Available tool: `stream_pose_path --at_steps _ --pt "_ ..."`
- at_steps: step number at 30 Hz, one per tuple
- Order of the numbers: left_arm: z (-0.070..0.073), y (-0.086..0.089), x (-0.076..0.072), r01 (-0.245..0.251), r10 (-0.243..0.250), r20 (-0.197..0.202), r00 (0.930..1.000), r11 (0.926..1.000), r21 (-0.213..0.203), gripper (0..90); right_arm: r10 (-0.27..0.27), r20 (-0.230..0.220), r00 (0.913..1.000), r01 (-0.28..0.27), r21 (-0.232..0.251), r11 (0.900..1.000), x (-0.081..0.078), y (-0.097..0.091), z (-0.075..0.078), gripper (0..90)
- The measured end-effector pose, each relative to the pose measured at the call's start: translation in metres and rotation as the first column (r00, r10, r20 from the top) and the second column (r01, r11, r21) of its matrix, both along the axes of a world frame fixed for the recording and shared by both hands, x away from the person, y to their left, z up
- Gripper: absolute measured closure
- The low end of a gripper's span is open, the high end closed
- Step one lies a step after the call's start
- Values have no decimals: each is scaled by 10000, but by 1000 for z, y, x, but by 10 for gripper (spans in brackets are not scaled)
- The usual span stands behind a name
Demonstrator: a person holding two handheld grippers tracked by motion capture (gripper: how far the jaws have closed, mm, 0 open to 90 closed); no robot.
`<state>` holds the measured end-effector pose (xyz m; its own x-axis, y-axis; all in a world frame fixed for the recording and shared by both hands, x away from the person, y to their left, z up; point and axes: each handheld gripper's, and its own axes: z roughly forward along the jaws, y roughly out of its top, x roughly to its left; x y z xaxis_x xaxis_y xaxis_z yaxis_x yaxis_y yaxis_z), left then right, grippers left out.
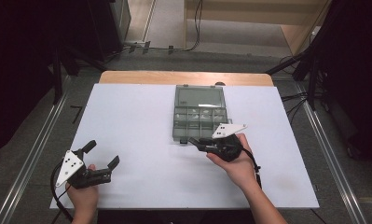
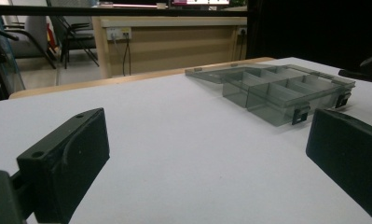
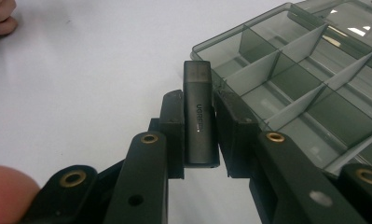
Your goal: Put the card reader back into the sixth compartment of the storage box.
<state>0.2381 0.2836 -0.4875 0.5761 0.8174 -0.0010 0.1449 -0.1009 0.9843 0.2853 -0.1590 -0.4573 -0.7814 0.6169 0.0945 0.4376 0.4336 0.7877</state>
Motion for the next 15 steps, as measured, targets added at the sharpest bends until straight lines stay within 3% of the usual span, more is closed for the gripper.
stream_pose_path --at_steps 15 --pt "0 0 0 -21 21 8 10000 10000 -64 0 -424 -96 9991 423 -56 9991 13 -3 -2 711"
